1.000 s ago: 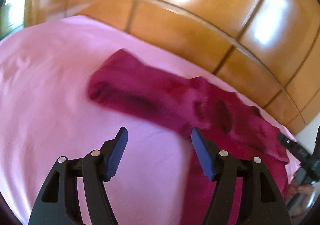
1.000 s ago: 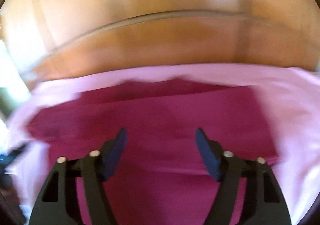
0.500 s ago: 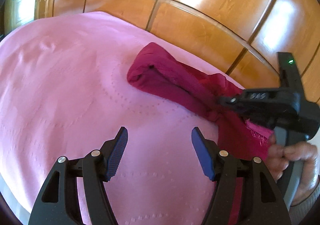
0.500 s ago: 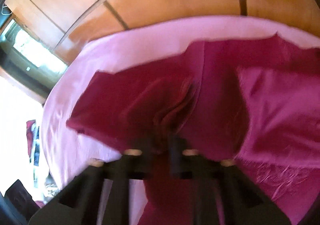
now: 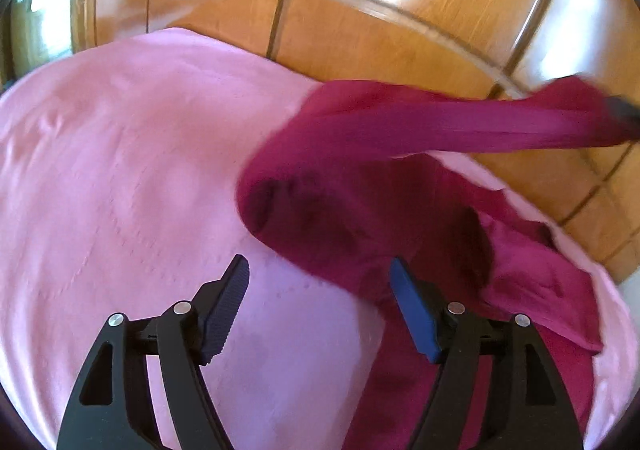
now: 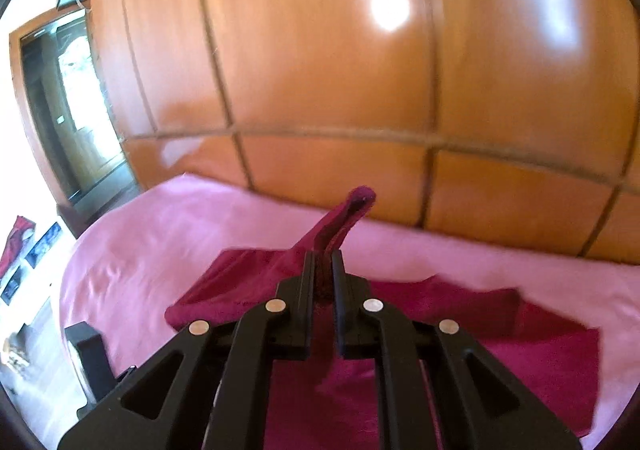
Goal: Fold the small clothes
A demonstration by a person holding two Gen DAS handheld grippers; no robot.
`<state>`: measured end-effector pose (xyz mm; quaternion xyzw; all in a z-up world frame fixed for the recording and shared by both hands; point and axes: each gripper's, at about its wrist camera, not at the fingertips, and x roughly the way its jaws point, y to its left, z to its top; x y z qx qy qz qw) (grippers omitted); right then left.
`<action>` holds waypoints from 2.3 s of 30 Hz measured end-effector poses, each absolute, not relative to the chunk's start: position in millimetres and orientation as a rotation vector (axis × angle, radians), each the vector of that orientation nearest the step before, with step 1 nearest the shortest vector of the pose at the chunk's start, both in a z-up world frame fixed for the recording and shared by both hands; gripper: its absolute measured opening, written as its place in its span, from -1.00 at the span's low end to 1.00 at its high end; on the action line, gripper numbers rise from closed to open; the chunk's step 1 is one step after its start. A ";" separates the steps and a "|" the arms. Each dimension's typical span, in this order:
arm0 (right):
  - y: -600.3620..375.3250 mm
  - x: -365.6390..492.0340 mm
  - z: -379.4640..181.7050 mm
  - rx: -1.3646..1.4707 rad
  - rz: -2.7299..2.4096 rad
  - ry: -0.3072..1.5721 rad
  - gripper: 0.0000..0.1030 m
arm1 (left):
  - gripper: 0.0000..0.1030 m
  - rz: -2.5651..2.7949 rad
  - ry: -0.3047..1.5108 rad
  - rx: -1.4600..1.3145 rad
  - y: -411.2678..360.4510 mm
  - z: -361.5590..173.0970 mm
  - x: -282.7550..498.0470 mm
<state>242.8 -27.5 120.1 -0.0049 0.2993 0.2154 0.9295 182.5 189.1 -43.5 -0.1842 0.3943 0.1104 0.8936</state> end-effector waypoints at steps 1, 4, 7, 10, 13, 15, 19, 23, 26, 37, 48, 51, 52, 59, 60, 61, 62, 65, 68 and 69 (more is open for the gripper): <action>-39.1 240.9 124.8 -0.012 0.420 0.594 -0.87 | 0.39 0.237 0.827 -0.373 186.3 -44.8 185.9; -81.3 238.0 129.8 -0.004 0.342 0.552 -0.87 | 0.39 0.275 0.860 -0.341 179.6 -52.4 193.4; -127.2 234.2 121.4 0.006 0.256 0.549 -0.87 | 0.39 0.281 0.862 -0.337 180.0 -57.8 191.7; -169.2 231.0 94.7 0.049 0.182 0.608 -0.87 | 0.20 0.269 0.864 -0.330 178.5 -58.7 190.9; -198.2 226.4 58.3 0.073 0.123 0.690 -0.87 | -0.10 0.235 0.864 -0.282 168.2 -56.7 189.8; -209.2 220.9 31.4 0.080 0.081 0.735 -0.88 | -0.24 0.219 0.869 -0.259 158.3 -57.9 186.5; -236.9 213.9 -14.4 0.150 0.010 0.823 -0.88 | -0.31 0.206 0.873 -0.203 144.2 -58.7 180.2; -255.9 201.7 -33.8 0.267 0.040 0.843 -0.85 | -0.33 0.172 0.878 -0.180 144.3 -56.3 170.3; -270.4 196.2 -23.0 0.341 0.066 0.831 -0.68 | -0.33 0.114 0.845 -0.208 152.2 -46.6 157.7; -266.0 239.7 -21.0 0.388 0.036 0.895 -0.13 | -0.10 -0.059 0.726 -0.194 125.3 -19.7 170.1; -237.5 252.1 -29.8 0.106 -0.019 0.908 -0.75 | -0.10 -0.067 0.830 -0.104 98.3 -56.9 183.1; -242.0 243.4 -24.3 0.128 -0.029 0.882 -0.42 | -0.08 -0.106 0.806 -0.236 120.2 -45.4 178.5; -243.2 239.5 -18.9 0.130 -0.039 0.869 -0.27 | 0.04 -0.101 0.777 -0.276 132.1 -38.5 176.6; -216.4 211.2 16.5 0.128 0.070 0.769 0.17 | 0.13 -0.105 0.823 -0.587 209.3 -35.0 236.5; -207.4 209.8 15.1 0.123 0.101 0.777 0.18 | 0.13 -0.111 0.831 -0.616 213.0 -36.9 242.3; -201.5 210.2 13.3 0.116 0.114 0.781 0.20 | 0.13 -0.140 0.849 -0.662 216.5 -40.5 255.6; -195.1 210.5 10.9 0.102 0.125 0.786 0.22 | 0.13 -0.166 0.867 -0.691 218.2 -43.6 263.3; -178.5 215.4 1.1 0.063 0.148 0.809 0.23 | 0.13 -0.220 0.913 -0.763 219.7 -51.6 289.7; -170.2 222.8 -6.1 0.037 0.137 0.819 0.23 | 0.04 -0.256 0.973 -0.811 215.4 -61.9 309.0; -169.3 223.7 -7.4 0.032 0.135 0.819 0.23 | -0.10 -0.256 0.977 -0.812 213.7 -63.3 312.7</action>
